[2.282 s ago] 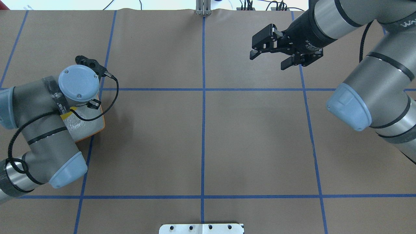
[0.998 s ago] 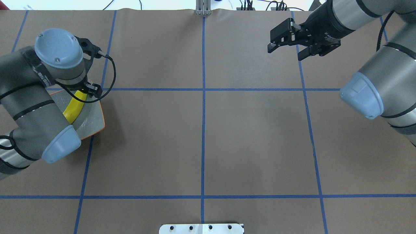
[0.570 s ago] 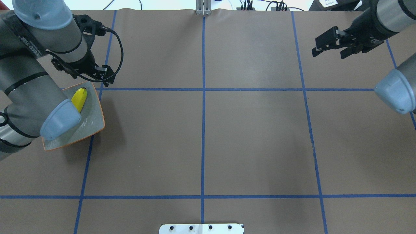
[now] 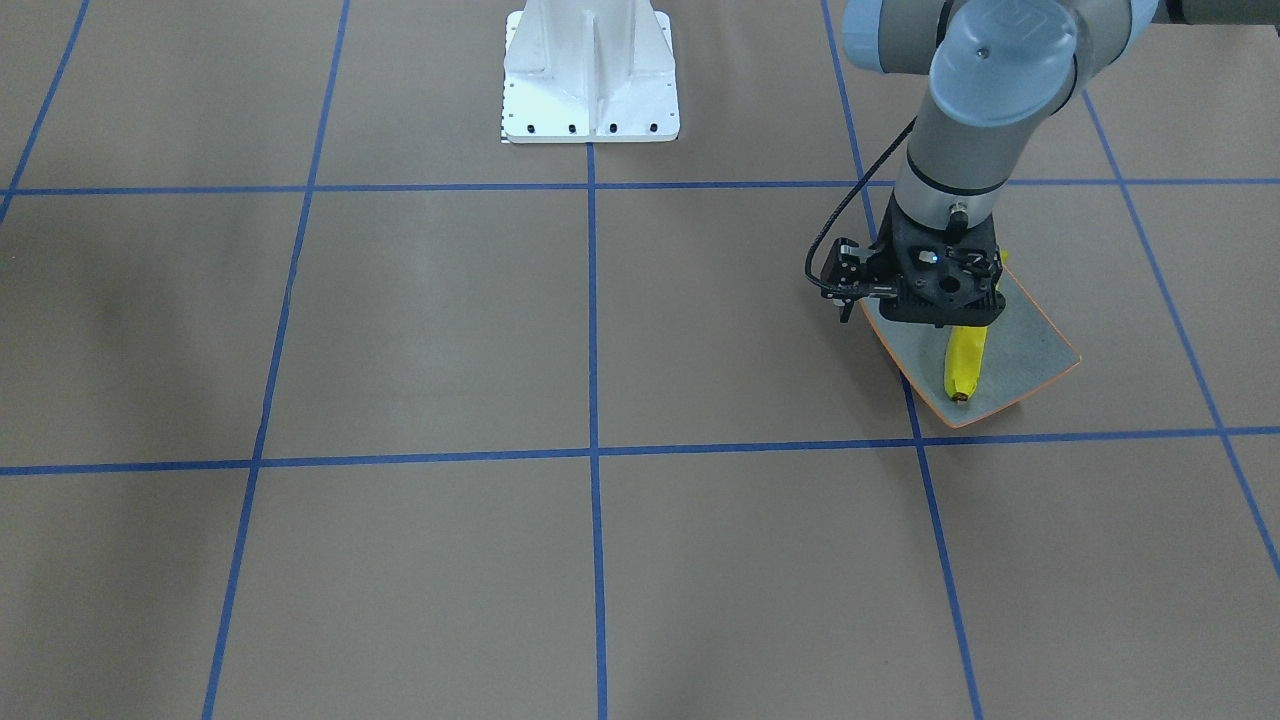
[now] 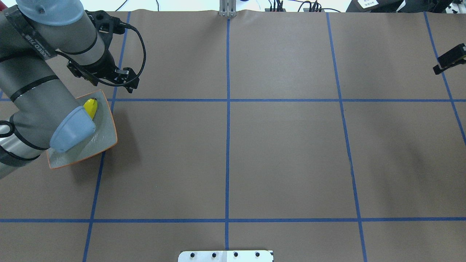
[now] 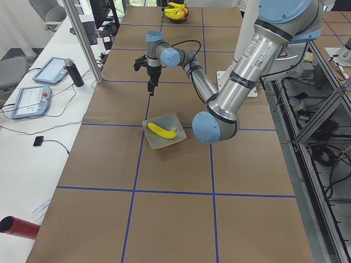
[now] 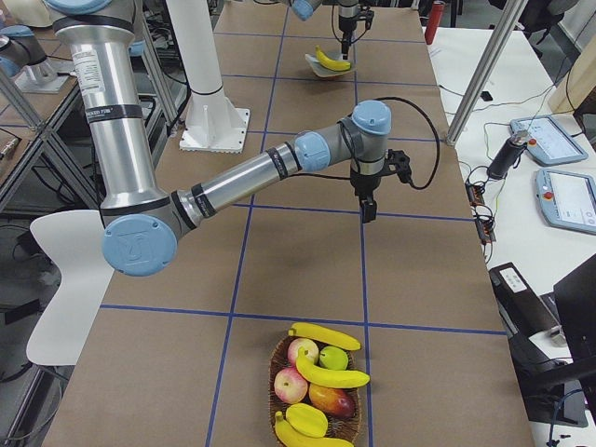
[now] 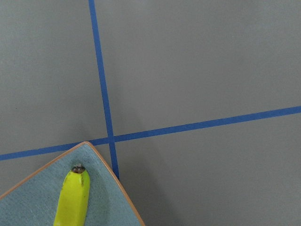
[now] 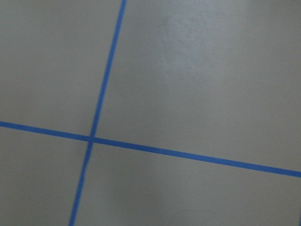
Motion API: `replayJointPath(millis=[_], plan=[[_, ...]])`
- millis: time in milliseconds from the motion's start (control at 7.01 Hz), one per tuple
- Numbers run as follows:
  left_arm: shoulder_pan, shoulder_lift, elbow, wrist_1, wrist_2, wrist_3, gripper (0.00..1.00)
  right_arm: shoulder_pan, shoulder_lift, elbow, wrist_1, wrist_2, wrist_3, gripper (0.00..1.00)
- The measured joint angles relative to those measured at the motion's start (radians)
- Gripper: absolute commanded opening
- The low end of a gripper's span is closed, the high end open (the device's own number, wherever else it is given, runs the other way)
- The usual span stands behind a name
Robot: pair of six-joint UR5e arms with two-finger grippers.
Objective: Transfer all bananas from basket to plate
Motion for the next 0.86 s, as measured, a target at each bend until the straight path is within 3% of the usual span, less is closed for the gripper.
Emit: replayJointPath(millis=[285,570,856], plan=[[0.018,0.0,0.024,-0.061,-0.001,-0.043,1.0,0.012,-0.024,-0.039,-0.051,-0.097,-0.15,1.0],[0.038,0.0,0.048,-0.105,-0.001,-0.069,1.0,-0.032,-0.026,-0.103,-0.059,-0.239,-0.25,0.99],[0.05,-0.001,0.053,-0.115,0.0,-0.076,1.0,-0.097,-0.024,-0.173,-0.056,-0.317,-0.292,0.99]])
